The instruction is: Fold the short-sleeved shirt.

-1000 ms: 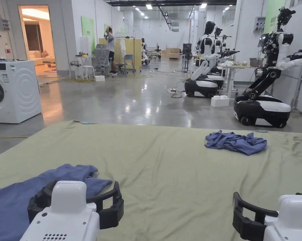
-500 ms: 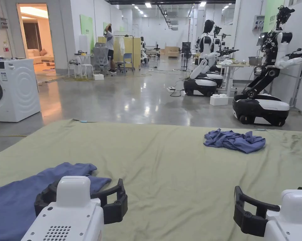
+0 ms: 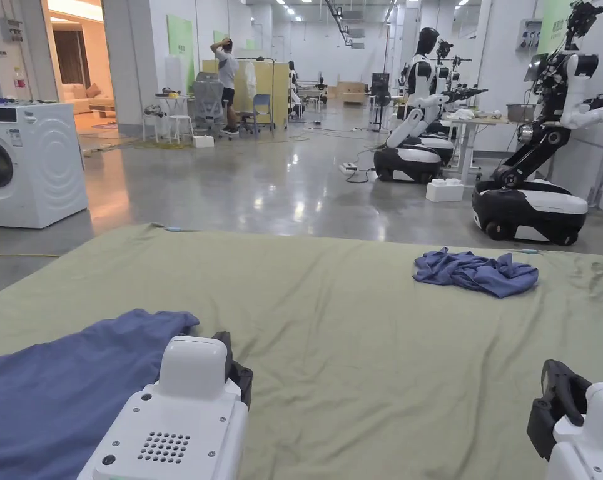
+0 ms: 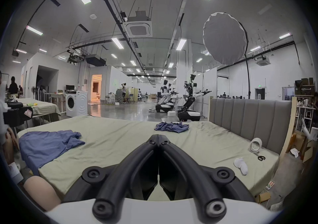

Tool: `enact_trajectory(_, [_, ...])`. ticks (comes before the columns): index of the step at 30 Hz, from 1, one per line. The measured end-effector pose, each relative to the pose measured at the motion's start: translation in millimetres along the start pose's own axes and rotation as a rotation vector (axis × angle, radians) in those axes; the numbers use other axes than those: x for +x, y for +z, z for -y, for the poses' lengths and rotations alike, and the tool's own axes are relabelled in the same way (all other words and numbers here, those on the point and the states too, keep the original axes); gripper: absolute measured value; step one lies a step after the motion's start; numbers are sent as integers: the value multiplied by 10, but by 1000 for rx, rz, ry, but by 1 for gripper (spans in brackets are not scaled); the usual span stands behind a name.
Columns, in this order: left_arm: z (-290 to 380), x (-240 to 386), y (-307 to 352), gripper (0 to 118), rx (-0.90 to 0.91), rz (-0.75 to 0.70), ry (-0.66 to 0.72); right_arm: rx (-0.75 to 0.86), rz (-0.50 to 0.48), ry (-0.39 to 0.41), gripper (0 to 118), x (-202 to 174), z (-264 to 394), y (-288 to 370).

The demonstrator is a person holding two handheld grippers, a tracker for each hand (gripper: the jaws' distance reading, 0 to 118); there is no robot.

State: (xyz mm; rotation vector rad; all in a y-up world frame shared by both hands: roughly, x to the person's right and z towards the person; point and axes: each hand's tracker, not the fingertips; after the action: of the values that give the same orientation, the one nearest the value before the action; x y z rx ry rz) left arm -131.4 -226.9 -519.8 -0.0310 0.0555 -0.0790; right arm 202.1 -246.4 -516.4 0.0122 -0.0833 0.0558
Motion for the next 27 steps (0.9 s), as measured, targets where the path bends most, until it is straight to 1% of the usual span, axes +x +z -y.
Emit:
enact_trajectory(2, [-41, -65, 3, 0, -11, -2, 12, -15, -6, 5, 3, -28, 12, -23])
enact_trajectory(5, [-12, -262, 68, 0, -19, -52, 30, -26, -62, 20, 3, -197, -4, -88])
enact_trajectory(7, [-39, -496, 192, 0, -14, -119, 44, -30, -141, 24, 3, -433, -17, -158])
enact_trajectory(11, [84, -1063, 462, 0, -55, -295, 57, -17, -345, 25, 3, -1142, -46, -271])
enact_trajectory(14, [243, -1473, 653, 0, -99, -415, 97, -21, -500, -4, 3, -1654, -67, -298])
enact_trajectory(16, [375, -1673, 747, 0, -121, -481, 109, -33, -581, -18, 3, -1916, -59, -309])
enact_trajectory(18, [454, -1799, 764, 0, -150, -514, 111, -37, -629, -6, 3, -2114, -41, -346])
enact_trajectory(20, [564, -1882, 693, 0, -178, -517, 107, -49, -658, -12, 3, -2220, -11, -406])
enact_trajectory(22, [641, -1918, 498, 0, -215, -500, 112, -74, -679, -17, 3, -2250, 30, -498])
enact_trajectory(24, [721, -1996, 155, 0, -271, -435, 112, -101, -689, -21, 3, -2226, 78, -591])
enact_trajectory(27, [752, -2141, -623, 0, -343, -315, 141, -94, -666, 60, 3, -2142, 177, -752])
